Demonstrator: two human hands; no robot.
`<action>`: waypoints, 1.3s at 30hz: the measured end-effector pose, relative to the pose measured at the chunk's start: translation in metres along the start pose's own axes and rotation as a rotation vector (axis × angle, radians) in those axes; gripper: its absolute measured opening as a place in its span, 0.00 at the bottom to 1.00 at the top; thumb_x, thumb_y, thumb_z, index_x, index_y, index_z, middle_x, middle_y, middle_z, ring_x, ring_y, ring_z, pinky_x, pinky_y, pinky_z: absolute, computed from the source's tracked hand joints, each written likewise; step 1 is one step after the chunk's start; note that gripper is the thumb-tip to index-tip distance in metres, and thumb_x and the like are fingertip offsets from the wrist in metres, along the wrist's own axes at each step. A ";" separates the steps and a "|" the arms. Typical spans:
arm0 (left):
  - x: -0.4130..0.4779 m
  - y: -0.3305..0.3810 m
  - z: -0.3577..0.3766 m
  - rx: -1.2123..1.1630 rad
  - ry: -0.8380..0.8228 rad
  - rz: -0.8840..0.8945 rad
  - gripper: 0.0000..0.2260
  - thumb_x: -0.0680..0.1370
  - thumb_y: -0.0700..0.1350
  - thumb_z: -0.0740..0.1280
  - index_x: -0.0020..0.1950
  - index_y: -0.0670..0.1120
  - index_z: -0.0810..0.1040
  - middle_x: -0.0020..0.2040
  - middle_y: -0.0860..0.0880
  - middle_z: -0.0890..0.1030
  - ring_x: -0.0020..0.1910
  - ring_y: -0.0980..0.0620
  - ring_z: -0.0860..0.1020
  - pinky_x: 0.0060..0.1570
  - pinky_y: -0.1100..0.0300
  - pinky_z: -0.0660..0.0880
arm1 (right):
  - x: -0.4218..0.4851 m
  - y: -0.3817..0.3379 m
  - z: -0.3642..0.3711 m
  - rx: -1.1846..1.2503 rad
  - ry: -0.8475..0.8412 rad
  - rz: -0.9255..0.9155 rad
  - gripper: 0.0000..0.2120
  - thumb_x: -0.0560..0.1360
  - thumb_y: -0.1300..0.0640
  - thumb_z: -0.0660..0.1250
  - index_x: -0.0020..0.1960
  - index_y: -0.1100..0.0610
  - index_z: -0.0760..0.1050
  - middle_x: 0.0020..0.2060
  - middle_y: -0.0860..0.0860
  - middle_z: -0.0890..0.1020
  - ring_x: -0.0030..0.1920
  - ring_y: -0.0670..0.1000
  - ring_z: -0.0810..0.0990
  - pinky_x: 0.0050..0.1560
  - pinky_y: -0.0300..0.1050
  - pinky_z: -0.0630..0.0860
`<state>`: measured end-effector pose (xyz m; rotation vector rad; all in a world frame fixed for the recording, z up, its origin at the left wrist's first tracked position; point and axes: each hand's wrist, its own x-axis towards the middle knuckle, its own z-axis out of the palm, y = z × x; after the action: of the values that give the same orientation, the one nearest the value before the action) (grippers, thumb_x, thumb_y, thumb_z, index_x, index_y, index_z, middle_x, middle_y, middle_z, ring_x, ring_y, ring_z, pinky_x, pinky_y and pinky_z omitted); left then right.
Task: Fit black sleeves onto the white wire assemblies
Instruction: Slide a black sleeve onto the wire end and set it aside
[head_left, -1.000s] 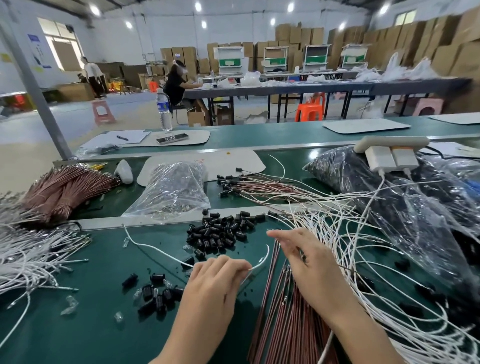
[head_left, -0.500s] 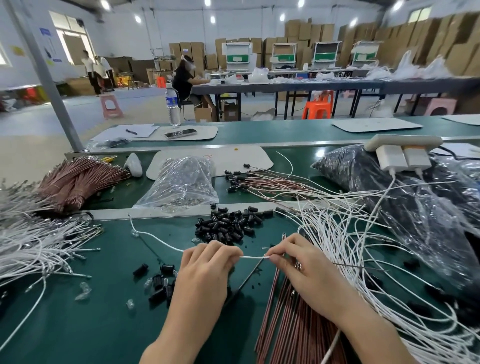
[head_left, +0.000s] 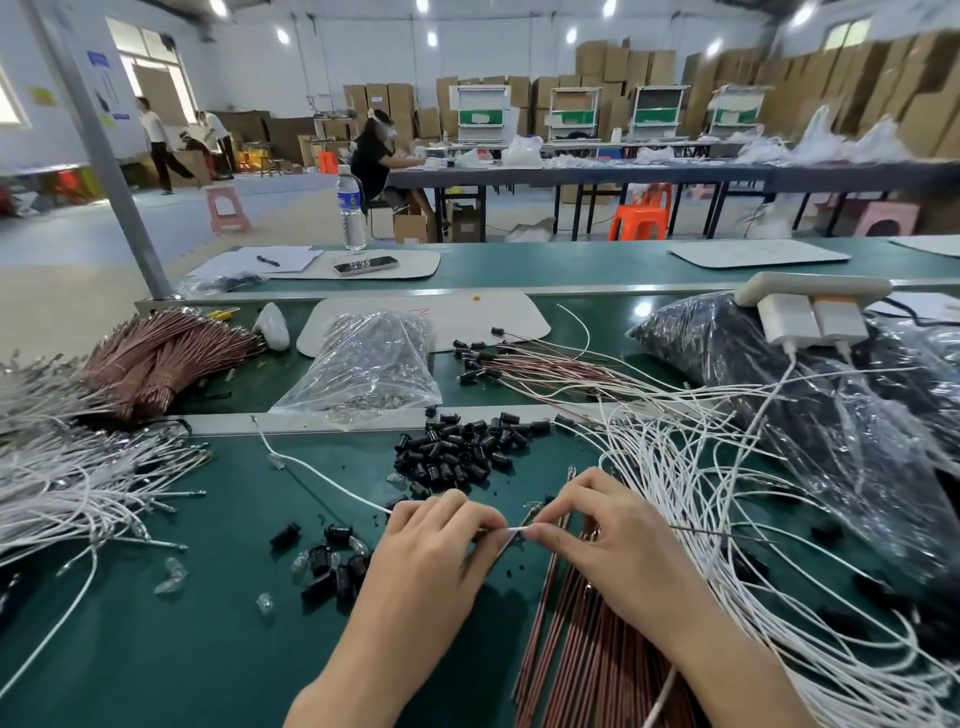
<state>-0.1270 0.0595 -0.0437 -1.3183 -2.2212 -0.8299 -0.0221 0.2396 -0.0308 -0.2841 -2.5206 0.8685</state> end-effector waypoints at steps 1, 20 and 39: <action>0.000 0.000 0.000 -0.009 -0.002 -0.008 0.09 0.83 0.56 0.60 0.49 0.55 0.77 0.43 0.62 0.76 0.43 0.62 0.74 0.51 0.62 0.67 | 0.000 0.000 0.000 0.004 0.002 -0.001 0.14 0.70 0.30 0.65 0.43 0.39 0.80 0.48 0.35 0.75 0.46 0.41 0.77 0.45 0.32 0.71; 0.000 0.001 -0.003 -0.040 0.003 -0.047 0.03 0.80 0.52 0.66 0.49 0.55 0.78 0.43 0.62 0.76 0.43 0.64 0.70 0.52 0.65 0.66 | -0.001 0.000 0.001 0.032 0.004 0.011 0.06 0.75 0.40 0.66 0.42 0.40 0.77 0.49 0.36 0.74 0.43 0.44 0.77 0.44 0.38 0.74; 0.000 -0.001 -0.013 -0.215 0.088 -0.203 0.05 0.82 0.51 0.61 0.52 0.56 0.76 0.49 0.64 0.74 0.52 0.61 0.73 0.52 0.66 0.69 | -0.001 0.002 0.001 0.232 0.009 0.019 0.04 0.80 0.45 0.62 0.54 0.36 0.71 0.48 0.35 0.84 0.33 0.55 0.80 0.35 0.53 0.77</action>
<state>-0.1272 0.0505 -0.0344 -1.1348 -2.2721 -1.2071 -0.0219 0.2405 -0.0336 -0.2355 -2.3826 1.1521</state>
